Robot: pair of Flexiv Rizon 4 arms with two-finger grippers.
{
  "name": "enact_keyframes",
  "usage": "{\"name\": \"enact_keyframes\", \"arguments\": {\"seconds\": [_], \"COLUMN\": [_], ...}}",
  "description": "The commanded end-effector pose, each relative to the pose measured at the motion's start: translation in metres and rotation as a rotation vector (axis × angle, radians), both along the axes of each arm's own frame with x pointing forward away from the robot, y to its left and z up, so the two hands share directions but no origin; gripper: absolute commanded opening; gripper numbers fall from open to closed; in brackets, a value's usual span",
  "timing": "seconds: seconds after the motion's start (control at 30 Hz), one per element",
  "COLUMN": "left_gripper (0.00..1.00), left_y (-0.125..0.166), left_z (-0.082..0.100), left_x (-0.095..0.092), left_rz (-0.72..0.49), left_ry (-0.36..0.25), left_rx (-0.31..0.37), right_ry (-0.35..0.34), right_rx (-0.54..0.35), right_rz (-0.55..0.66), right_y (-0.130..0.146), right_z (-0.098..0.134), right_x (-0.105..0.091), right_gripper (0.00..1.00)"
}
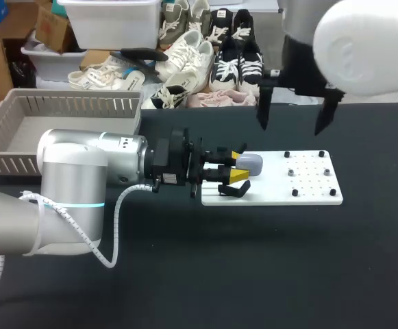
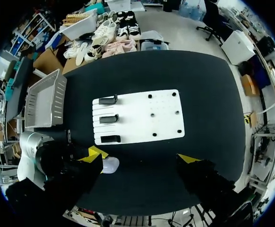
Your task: Pick up each earbud case from the left stands, insert the matching earbuds, close the lid, and place the case in the box.
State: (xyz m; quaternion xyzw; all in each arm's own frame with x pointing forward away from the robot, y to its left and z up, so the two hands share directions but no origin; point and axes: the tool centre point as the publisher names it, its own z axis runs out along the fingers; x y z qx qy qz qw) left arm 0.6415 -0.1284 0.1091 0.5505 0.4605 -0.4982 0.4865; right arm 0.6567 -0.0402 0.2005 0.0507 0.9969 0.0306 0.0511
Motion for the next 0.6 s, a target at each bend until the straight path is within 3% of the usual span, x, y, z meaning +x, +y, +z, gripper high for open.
{"name": "enact_keyframes", "arguments": {"seconds": [0.03,0.33,0.6], "left_gripper": [0.0,0.0,0.0], "left_y": [0.0,0.028,0.069], "left_z": [0.0,0.033,0.054], "left_x": [0.001,0.012,0.022], "left_rz": [-0.001,0.097,0.237], "left_ry": [0.0,-0.058,-0.095], "left_rx": [-0.001,0.016,0.105], "right_ry": [-0.025,-0.042,-0.042], "right_rx": [0.034,0.039,0.039], "right_rz": [0.022,0.043,0.043], "right_y": [-0.022,-0.029,-0.029], "right_z": [0.005,0.008,0.008], "right_x": [-0.01,-0.012,-0.012], "right_gripper": [1.0,1.0,1.0]}}
